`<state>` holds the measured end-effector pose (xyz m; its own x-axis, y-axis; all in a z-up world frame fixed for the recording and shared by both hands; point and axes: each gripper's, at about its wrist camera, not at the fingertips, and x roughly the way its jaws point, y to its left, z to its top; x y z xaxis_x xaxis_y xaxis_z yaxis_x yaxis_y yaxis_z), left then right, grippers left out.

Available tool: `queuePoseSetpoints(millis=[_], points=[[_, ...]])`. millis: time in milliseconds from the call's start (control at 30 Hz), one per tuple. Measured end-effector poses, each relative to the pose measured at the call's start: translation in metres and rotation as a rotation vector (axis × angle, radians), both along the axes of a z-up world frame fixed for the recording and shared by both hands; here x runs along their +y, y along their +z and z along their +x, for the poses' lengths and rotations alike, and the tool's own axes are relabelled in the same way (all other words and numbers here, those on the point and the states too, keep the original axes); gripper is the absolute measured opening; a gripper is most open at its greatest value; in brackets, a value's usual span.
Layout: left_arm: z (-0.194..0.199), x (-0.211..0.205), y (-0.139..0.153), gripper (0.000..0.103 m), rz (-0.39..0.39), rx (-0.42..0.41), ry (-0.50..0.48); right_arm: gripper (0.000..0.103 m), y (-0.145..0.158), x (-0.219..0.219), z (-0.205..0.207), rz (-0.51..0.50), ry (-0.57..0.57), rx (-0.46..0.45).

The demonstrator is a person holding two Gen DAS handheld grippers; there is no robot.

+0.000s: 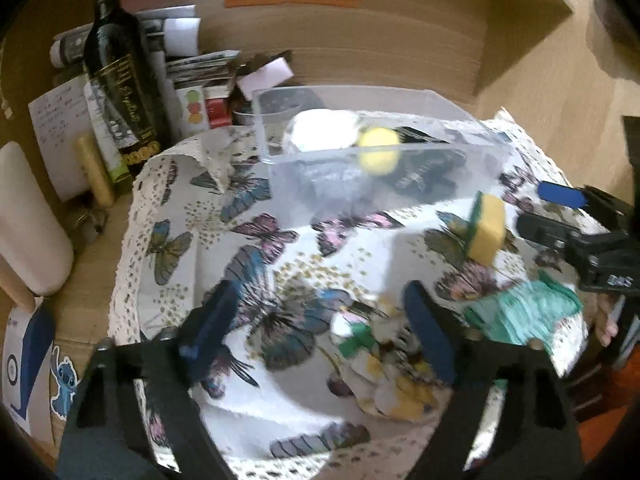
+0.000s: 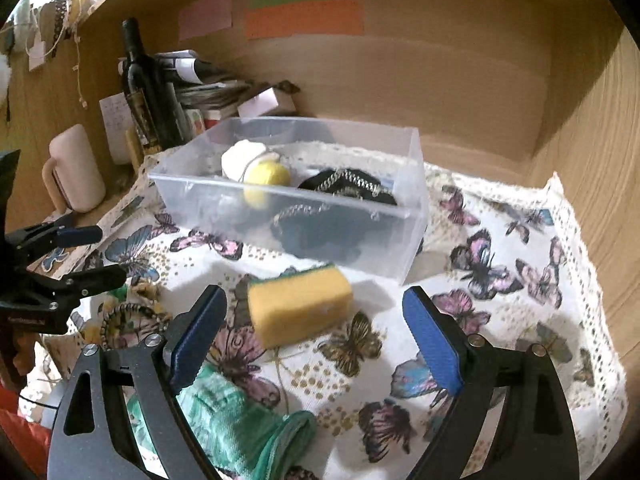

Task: Organize soft objects
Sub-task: 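Move the left tool to the beaded bracelet and close on it, then lift the bracelet with the left tool while the right grasps the yellow sponge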

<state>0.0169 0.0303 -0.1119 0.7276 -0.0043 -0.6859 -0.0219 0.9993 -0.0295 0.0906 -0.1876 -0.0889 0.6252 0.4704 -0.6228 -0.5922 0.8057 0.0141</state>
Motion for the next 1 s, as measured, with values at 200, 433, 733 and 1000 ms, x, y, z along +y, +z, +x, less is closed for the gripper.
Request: queuePoseSetpoints(millis=[200, 433, 733, 1000], points=[[-0.009, -0.018, -0.001, 0.05, -0.019, 0.01, -0.073, 0.087, -0.01, -0.003, 0.002, 0.005, -0.009, 0.043], [-0.008, -0.024, -0.013, 0.028, -0.085, 0.068, -0.132, 0.087, -0.014, -0.002, 0.009, -0.019, -0.006, 0.061], [-0.006, -0.026, -0.025, 0.011, -0.078, 0.105, -0.145, 0.079, -0.027, 0.01, 0.026, -0.017, 0.042, 0.132], [-0.01, -0.013, 0.001, 0.007, -0.065, 0.008, -0.102, 0.058, -0.028, 0.008, 0.024, 0.022, 0.061, 0.142]])
